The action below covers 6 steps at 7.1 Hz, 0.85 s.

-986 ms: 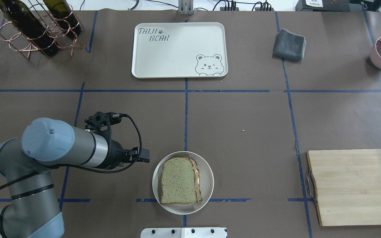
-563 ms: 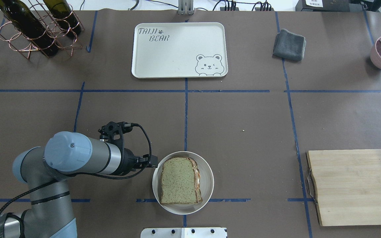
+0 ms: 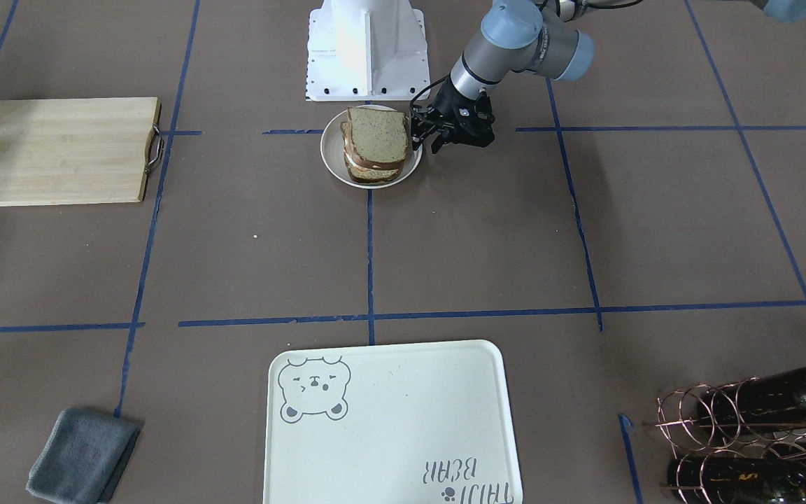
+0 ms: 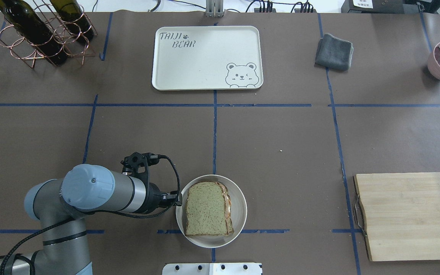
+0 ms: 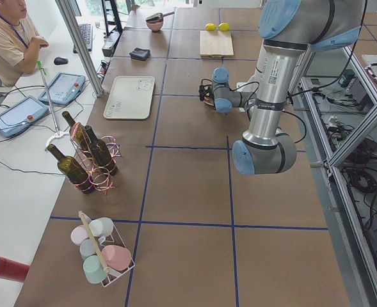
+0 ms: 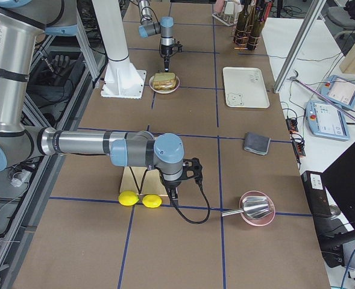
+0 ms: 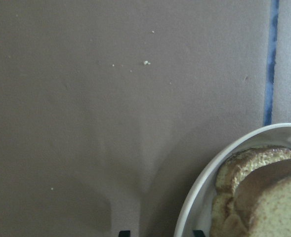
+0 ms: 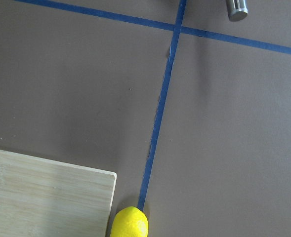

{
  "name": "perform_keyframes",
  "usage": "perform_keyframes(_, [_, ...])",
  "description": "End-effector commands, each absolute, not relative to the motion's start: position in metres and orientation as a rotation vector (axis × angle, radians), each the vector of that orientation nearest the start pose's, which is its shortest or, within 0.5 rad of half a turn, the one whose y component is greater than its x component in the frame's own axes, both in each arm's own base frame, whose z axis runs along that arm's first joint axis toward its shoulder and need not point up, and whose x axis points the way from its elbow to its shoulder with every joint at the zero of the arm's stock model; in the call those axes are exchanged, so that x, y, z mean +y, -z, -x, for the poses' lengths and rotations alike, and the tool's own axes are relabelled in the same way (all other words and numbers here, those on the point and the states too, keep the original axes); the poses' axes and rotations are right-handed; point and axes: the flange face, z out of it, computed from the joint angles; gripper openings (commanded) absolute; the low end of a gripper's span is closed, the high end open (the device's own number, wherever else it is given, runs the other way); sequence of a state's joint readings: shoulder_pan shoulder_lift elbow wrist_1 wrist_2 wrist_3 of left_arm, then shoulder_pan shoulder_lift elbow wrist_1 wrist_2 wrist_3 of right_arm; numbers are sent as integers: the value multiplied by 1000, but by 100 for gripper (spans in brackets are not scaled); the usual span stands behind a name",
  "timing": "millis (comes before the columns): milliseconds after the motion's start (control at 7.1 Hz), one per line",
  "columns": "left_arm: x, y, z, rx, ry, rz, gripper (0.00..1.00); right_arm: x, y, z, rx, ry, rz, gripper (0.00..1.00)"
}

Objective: Make sandwich and place on tray
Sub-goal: 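Move the left gripper toward the rim of the white plate, then grip the white plate rim with the left gripper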

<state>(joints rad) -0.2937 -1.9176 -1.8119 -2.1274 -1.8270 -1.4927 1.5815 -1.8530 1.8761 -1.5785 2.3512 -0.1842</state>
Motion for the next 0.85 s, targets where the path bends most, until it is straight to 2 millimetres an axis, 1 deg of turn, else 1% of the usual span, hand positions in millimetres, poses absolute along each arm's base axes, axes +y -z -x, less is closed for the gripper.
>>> perform_keyframes(0, [-275,-288,-555,1162,36,17,44,-374,-632,-67,-774,170,-89,100])
perform_keyframes(141, [-276,-286,-556,1165,32,16,41,-374,-632,-67,-775,169,-87,100])
perform_keyframes(282, [-276,-287,-556,1164,30,15,26,-374,-632,-67,-775,168,-88,100])
perform_keyframes(423, [-276,-288,-555,1162,29,15,1,-375,-631,-67,-775,169,-90,100])
perform_keyframes(704, [-277,-286,-553,1166,33,11,0,-376,-631,-67,-778,167,-89,100])
